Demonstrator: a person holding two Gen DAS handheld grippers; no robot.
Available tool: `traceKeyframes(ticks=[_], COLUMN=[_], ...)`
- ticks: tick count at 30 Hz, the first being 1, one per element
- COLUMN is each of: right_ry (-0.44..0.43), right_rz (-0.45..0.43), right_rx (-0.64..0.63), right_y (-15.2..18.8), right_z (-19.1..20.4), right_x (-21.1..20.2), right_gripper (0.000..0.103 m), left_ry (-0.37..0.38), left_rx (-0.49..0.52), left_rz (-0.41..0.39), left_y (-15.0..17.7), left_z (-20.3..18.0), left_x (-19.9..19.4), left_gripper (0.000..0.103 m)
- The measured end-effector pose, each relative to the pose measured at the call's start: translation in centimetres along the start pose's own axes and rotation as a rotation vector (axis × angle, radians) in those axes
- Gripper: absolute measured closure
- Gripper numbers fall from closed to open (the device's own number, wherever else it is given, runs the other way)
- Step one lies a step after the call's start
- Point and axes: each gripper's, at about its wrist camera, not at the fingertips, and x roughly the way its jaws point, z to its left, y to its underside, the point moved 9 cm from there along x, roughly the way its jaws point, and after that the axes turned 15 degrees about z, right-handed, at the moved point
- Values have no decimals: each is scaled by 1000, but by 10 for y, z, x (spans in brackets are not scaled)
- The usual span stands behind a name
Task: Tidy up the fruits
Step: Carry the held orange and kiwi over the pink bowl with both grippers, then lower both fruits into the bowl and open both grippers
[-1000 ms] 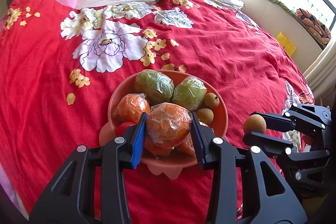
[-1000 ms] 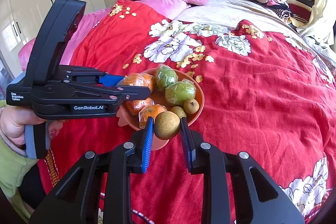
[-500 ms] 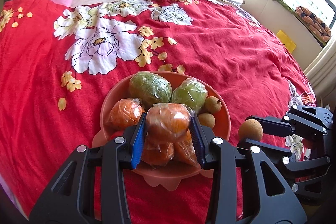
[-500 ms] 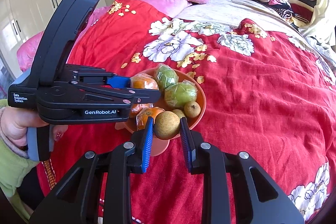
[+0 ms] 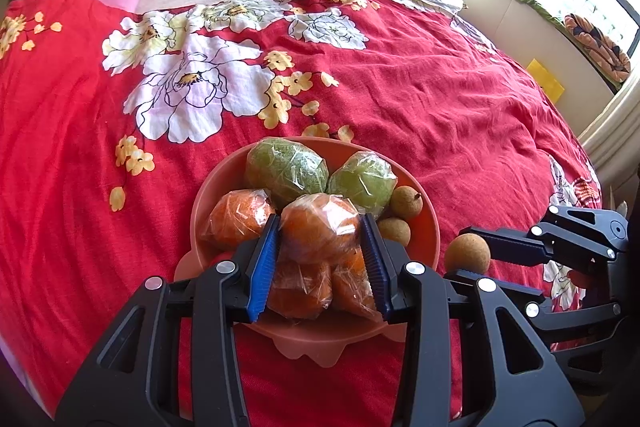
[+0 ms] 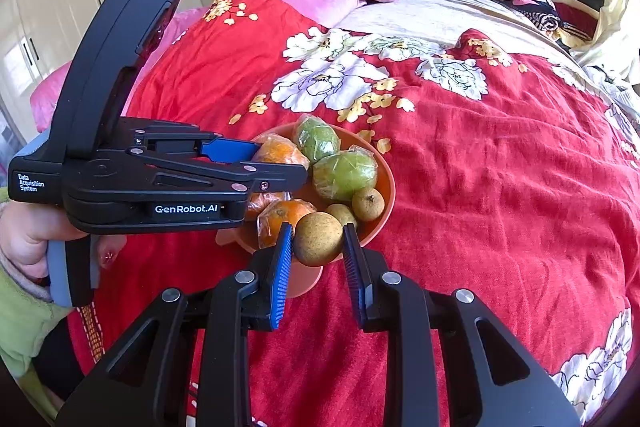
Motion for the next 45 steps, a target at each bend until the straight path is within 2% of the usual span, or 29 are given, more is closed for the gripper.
traceKeyframes(ticks=[16,33,45], right_ry=[20,26,46], right_rz=[12,37,7], right_rx=[-4,9,10], right_y=[-6,-7,-8], right_z=[1,-2,0], right_x=[6,22,10], right_gripper=[79,78,57], left_ry=[12,9,4], left_rx=[7,-1,-1], left_rz=[-51,-63,-67], left_y=[-2,-1,-1], left_z=[1,5,5], left_x=[-21,-28,-31], left_gripper=[71,71,71])
